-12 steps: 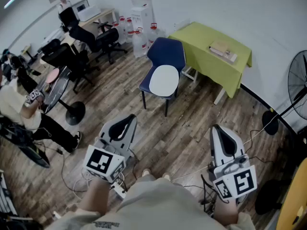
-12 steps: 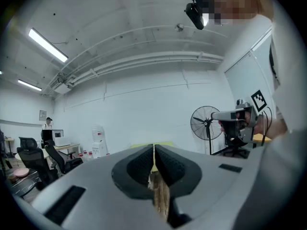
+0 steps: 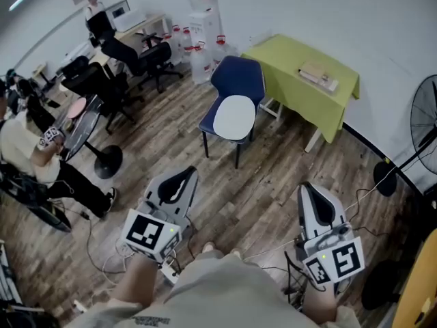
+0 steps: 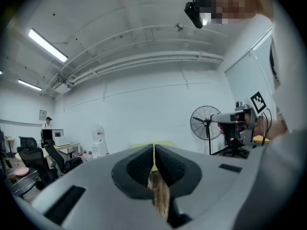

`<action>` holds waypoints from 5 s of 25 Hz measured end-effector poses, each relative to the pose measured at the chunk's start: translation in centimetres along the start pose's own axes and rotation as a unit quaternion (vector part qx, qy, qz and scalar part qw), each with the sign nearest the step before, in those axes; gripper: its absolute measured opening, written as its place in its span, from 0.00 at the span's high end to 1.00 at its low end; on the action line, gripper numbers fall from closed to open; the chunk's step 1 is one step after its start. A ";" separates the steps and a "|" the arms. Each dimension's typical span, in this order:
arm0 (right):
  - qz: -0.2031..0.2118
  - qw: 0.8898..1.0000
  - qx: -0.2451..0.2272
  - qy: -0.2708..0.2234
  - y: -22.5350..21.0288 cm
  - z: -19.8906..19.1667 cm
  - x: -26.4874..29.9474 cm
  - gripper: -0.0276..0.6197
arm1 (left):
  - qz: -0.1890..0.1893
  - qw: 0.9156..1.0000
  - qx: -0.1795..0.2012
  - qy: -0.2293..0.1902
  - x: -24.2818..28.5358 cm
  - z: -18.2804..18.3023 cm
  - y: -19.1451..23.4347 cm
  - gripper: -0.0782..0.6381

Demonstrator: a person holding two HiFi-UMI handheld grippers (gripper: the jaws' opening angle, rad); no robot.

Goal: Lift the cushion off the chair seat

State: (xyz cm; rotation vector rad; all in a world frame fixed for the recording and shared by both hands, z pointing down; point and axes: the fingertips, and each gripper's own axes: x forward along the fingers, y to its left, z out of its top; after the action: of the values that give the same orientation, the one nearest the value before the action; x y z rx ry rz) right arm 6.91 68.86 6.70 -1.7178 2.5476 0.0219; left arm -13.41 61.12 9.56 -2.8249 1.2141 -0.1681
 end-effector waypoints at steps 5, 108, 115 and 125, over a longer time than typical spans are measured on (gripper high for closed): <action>-0.009 1.000 0.001 -0.006 -0.5 0.1 0.3 0.93 | -0.007 1.000 -0.003 0.000 0.2 0.2 -0.1 0.85; 0.007 0.907 0.179 0.381 -55.8 -62.5 93.9 0.43 | 0.037 0.937 -0.168 0.304 89.0 -53.7 60.4 0.51; -0.031 0.896 0.199 0.396 -59.8 -80.3 93.9 0.42 | 0.058 0.927 -0.190 0.317 93.5 -70.7 59.5 0.51; -0.040 0.867 0.198 0.456 -57.3 -91.8 92.5 0.39 | 0.040 0.898 -0.233 0.372 92.6 -83.8 58.4 0.48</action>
State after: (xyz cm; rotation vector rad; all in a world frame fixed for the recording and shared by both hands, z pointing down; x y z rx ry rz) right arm 20.99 -42.87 93.82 -1.9138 2.6573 -1.5417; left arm -2.62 -47.43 93.84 -3.2098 1.6748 -1.2004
